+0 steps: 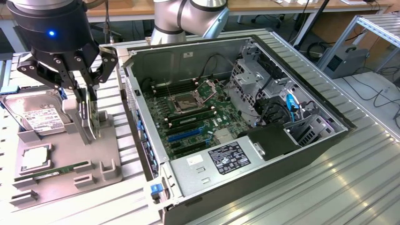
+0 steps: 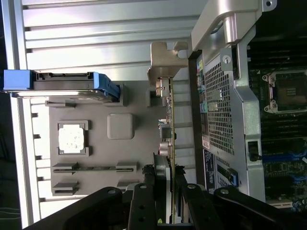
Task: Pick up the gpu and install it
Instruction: 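Pick up the gpu and move the gpu toward the slot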
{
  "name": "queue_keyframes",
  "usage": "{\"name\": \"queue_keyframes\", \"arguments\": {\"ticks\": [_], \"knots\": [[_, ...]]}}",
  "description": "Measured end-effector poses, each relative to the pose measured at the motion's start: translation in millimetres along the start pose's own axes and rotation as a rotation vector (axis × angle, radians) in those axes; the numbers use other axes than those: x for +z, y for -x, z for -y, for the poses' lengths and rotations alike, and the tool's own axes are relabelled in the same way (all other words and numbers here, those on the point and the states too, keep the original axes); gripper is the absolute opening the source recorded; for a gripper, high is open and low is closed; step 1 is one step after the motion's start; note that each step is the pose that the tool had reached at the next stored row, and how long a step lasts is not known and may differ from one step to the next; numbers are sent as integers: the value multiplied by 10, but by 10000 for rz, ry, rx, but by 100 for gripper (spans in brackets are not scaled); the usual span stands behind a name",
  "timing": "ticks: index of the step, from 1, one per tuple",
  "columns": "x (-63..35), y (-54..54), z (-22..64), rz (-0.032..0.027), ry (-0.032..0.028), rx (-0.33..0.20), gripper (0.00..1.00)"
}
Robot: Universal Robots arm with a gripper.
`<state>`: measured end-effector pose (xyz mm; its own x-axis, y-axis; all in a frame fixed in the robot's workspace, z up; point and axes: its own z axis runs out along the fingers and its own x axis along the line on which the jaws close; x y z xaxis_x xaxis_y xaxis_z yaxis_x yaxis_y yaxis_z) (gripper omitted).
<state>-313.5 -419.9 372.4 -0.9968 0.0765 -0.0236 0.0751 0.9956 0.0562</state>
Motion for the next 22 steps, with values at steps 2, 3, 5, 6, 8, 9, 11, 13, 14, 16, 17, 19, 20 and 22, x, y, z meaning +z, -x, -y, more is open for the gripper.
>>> {"name": "queue_keyframes", "arguments": {"ticks": [2,3,5,6,8,9,11,13,14,16,17,19,20,22], "knots": [[-4,0,0,0,0,0,27],[-7,0,-1,0,0,0,27],[-12,0,-1,0,0,0,27],[-16,0,-1,0,0,0,27],[-20,1,-1,0,0,0,27],[-23,1,-1,0,0,0,27],[-29,1,-2,-1,0,0,27],[-34,1,-2,1,1,0,27],[-35,1,-2,0,0,0,27],[-37,1,-2,0,0,0,27],[-39,1,-2,0,0,0,27],[-42,1,-3,0,1,0,27],[-44,1,-3,0,1,0,27],[-47,1,-3,0,0,0,27]]}}
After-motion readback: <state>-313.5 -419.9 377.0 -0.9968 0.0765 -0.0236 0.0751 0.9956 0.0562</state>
